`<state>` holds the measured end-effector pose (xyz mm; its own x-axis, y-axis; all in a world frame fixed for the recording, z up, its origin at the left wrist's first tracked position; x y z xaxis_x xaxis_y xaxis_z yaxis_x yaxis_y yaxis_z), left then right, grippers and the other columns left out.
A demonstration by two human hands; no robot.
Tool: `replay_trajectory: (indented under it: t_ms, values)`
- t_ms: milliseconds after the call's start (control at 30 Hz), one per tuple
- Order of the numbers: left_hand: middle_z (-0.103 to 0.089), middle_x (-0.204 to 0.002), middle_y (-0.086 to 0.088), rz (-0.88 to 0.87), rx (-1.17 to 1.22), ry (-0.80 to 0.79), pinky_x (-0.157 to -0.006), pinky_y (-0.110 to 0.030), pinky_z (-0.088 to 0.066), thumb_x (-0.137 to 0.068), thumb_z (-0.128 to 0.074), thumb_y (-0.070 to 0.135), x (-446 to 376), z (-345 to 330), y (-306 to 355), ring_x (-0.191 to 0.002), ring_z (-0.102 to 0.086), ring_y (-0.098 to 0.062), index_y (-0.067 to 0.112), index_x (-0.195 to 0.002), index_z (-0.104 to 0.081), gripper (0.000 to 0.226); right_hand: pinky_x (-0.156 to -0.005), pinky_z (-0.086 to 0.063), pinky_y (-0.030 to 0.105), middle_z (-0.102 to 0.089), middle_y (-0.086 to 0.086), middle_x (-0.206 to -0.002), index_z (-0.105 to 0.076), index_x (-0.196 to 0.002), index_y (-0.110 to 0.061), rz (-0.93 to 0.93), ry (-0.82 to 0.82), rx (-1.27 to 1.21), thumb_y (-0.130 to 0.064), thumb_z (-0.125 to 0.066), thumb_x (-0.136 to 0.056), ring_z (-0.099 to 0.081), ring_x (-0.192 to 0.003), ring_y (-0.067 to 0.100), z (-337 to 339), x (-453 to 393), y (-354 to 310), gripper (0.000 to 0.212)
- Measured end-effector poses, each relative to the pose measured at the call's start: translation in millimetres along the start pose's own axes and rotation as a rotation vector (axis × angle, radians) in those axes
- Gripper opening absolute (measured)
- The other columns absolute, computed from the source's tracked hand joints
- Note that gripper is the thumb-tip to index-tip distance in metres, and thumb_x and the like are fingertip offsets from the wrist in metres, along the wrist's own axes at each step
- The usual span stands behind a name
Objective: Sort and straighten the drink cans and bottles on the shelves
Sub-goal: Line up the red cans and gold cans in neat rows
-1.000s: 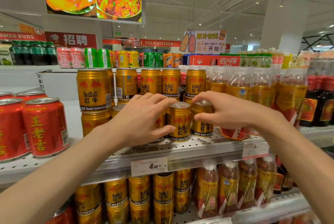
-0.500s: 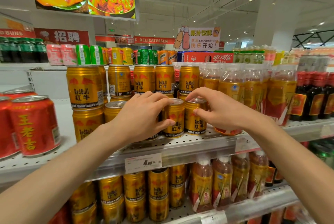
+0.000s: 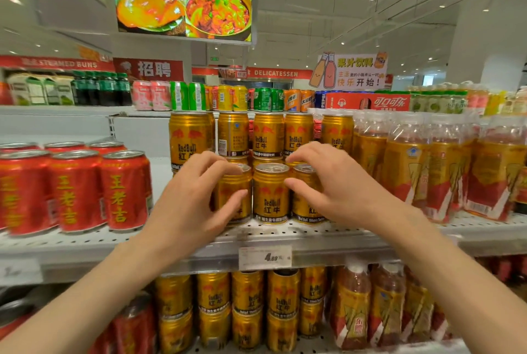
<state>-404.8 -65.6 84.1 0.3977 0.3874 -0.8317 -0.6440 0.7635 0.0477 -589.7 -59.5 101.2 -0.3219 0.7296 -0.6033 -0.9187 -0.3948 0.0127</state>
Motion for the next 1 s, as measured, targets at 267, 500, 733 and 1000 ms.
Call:
replay_trajectory:
  t_ms: [267, 500, 733, 1000]
  values:
    - [-0.054, -0.102, 0.003, 0.382, -0.093, 0.013, -0.065, -0.029, -0.054, -0.082, -0.067, 0.052, 53.3, 22.8, -65.8, -0.077, -0.057, -0.011, 0.019, -0.123, -0.048, 0.056, -0.107, -0.045, 0.034, -0.054, -0.007, -0.143, -0.049, -0.144, -0.025, 0.112, -0.130, 0.087, -0.059, -0.045, -0.098, -0.051, -0.128, 0.013, -33.8, -36.5, -47.2, 0.057]
    - [-0.044, -0.154, 0.000, 0.482, -0.070, -0.131, -0.102, -0.043, -0.049, -0.090, -0.057, 0.058, 49.2, 0.7, -77.2, -0.128, -0.057, -0.022, 0.023, -0.159, -0.002, 0.095, -0.106, -0.048, 0.036, -0.058, -0.011, -0.143, -0.051, -0.145, -0.032, 0.075, -0.200, -0.059, -0.066, -0.053, -0.091, -0.054, -0.130, 0.011, -46.4, -51.9, -50.5, 0.064]
    - [-0.058, -0.141, 0.005, 0.470, 0.018, -0.140, -0.100, -0.038, -0.048, -0.090, -0.060, 0.054, 42.2, -2.2, -78.4, -0.123, -0.059, -0.016, 0.029, -0.158, -0.012, 0.087, -0.103, -0.050, 0.037, -0.058, -0.009, -0.141, -0.054, -0.142, -0.029, 0.049, -0.196, -0.043, -0.061, -0.055, -0.094, -0.055, -0.127, 0.012, -49.5, -54.6, -50.1, 0.058]
    - [-0.054, -0.145, 0.008, 0.458, 0.050, -0.115, -0.102, -0.038, -0.047, -0.089, -0.058, 0.057, 44.8, -3.6, -79.1, -0.126, -0.057, -0.013, 0.032, -0.158, -0.010, 0.087, -0.117, -0.036, 0.043, -0.050, -0.009, -0.150, -0.044, -0.149, -0.032, 0.026, -0.270, 0.095, -0.065, -0.055, -0.090, -0.043, -0.139, 0.014, -40.8, -46.2, -33.2, 0.068]
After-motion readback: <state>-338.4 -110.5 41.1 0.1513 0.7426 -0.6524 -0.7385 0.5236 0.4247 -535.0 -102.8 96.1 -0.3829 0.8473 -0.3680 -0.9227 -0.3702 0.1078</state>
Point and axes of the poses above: each hand's wrist, its own x-axis away from the middle knuckle, its own z-axis out of the back of the hand, y = z × x, the point moved 9 cm from there along -x, towards the middle knuckle
